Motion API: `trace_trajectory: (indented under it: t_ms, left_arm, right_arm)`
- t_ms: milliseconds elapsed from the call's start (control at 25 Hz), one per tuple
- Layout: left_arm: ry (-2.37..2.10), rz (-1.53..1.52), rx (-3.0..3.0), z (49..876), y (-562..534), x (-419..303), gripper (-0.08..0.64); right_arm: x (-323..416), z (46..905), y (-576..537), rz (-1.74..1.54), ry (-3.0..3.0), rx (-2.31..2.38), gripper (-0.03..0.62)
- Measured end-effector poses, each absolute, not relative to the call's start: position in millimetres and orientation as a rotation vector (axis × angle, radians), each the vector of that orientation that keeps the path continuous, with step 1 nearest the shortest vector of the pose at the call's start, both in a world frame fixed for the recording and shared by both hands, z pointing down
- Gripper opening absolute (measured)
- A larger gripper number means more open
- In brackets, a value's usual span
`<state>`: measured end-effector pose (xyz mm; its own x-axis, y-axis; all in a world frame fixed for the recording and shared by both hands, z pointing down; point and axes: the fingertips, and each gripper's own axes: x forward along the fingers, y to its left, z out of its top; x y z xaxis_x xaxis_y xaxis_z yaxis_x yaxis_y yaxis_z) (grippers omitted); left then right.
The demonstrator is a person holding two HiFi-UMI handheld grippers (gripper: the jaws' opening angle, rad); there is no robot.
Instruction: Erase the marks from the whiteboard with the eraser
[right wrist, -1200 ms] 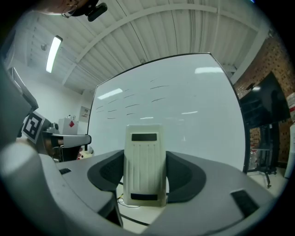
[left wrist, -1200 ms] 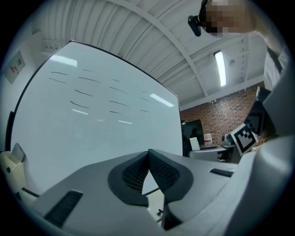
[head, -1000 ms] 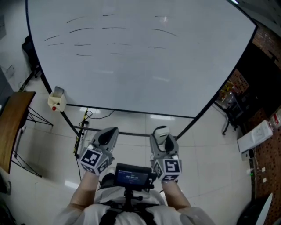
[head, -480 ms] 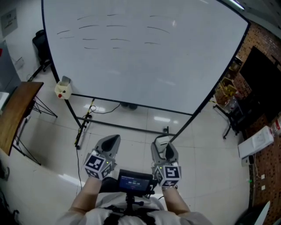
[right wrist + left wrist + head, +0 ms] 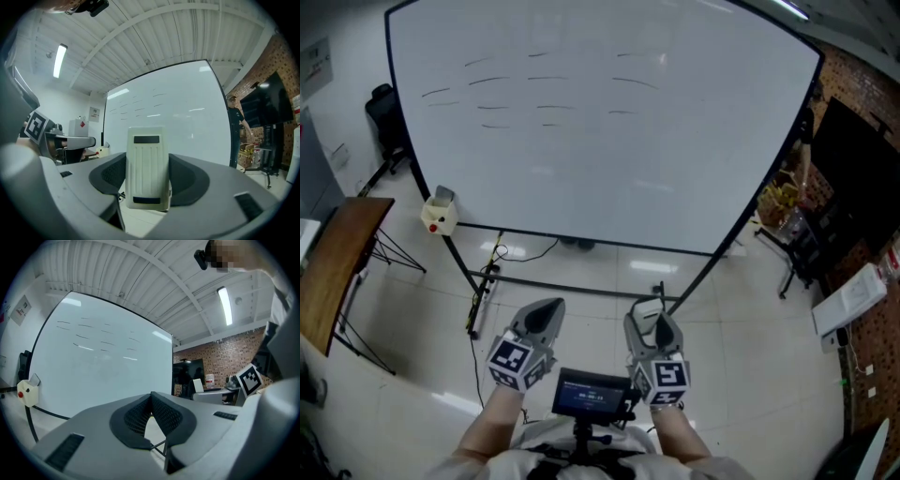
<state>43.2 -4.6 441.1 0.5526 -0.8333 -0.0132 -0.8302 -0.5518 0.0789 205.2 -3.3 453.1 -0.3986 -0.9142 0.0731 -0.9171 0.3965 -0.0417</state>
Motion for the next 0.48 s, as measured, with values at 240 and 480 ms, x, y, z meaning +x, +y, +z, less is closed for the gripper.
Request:
trace_trajectory:
  t_ms: [240,480]
  left_arm:
    - [-1.449,-0.079,2.736,431.2,-16.6,13.9,-0.008]
    - [-1.446,-0.103,2.745,426.2,-25.0,-4.2,-0.008]
  right_arm:
    - [168.0,442.4,-9.5,0.104,-2.629,1.692,0.259]
    - [150.3,436.0,-17.2,0.077,-2.620,1.698,0.259]
